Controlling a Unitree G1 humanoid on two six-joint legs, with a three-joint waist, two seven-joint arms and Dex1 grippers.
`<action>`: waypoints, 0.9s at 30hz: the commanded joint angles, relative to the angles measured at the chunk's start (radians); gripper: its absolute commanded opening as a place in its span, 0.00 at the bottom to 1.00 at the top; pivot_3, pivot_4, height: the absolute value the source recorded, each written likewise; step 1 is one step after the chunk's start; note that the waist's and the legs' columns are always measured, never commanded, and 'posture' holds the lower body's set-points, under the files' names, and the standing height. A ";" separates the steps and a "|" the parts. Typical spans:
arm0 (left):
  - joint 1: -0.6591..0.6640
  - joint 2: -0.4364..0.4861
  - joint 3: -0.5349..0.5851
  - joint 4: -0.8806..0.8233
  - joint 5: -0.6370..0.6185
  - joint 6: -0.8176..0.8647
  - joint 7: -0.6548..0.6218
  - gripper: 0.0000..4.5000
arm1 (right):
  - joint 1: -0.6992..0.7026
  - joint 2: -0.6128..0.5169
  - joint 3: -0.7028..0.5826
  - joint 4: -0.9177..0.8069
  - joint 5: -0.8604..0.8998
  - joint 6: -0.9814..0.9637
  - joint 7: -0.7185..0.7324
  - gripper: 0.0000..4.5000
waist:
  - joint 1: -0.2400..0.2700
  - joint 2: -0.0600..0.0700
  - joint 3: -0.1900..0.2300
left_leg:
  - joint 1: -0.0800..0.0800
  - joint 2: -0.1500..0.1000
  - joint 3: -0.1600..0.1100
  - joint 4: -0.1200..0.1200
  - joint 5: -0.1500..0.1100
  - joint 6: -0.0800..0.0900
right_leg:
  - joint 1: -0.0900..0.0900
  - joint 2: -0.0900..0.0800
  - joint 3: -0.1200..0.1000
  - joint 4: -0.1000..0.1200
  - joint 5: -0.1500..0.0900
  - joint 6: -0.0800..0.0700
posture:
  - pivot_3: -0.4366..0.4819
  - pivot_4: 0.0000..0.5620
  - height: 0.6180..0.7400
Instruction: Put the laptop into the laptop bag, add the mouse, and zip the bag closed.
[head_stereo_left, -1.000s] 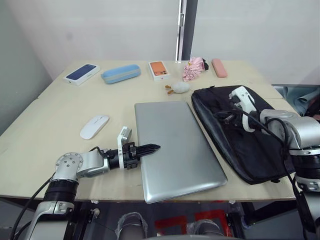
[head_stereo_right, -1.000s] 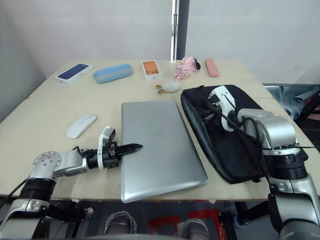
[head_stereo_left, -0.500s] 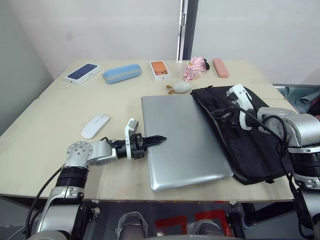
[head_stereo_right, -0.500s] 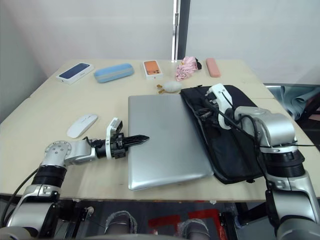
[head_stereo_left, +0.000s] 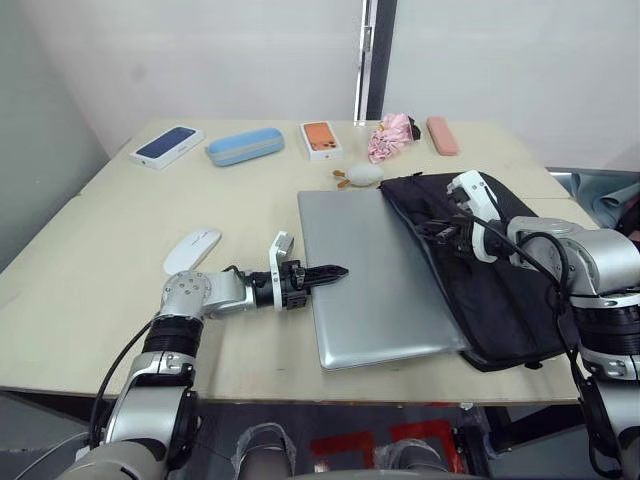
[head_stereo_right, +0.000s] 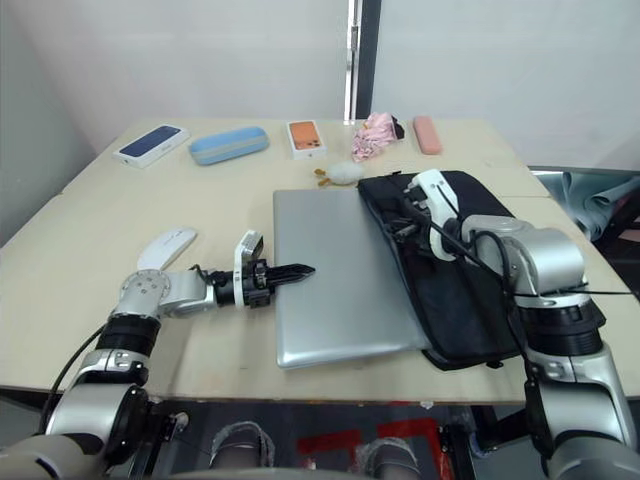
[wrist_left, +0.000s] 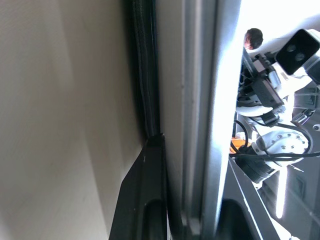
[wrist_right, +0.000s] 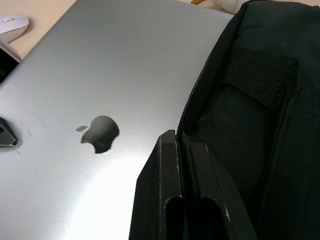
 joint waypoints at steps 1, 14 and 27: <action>-0.065 -0.048 0.042 -0.013 0.011 -0.030 -0.097 0.07 | -0.018 0.017 -0.053 -0.051 0.037 0.017 -0.018 0.01 | 0.000 0.000 0.000 | 0.000 0.000 0.000 0.000 0.000 0.000 | 0.000 0.000 0.000 0.000 0.000 0.000 | 0.48 0.27 1.00; -0.116 -0.189 0.073 0.019 0.164 -0.092 -0.156 0.07 | -0.030 0.097 -0.091 -0.112 0.104 0.109 -0.101 0.01 | 0.001 0.000 0.000 | 0.000 -0.001 0.000 0.000 0.000 0.000 | 0.000 -0.001 0.000 0.000 0.000 0.000 | 0.48 0.27 1.00; -0.109 -0.340 0.082 0.003 0.271 -0.160 -0.140 0.07 | -0.020 0.159 -0.139 -0.190 0.165 0.213 -0.160 0.01 | 0.011 0.001 0.000 | -0.001 -0.001 0.000 -0.003 0.000 0.001 | 0.000 -0.002 0.000 -0.004 0.000 0.001 | 0.48 0.27 1.00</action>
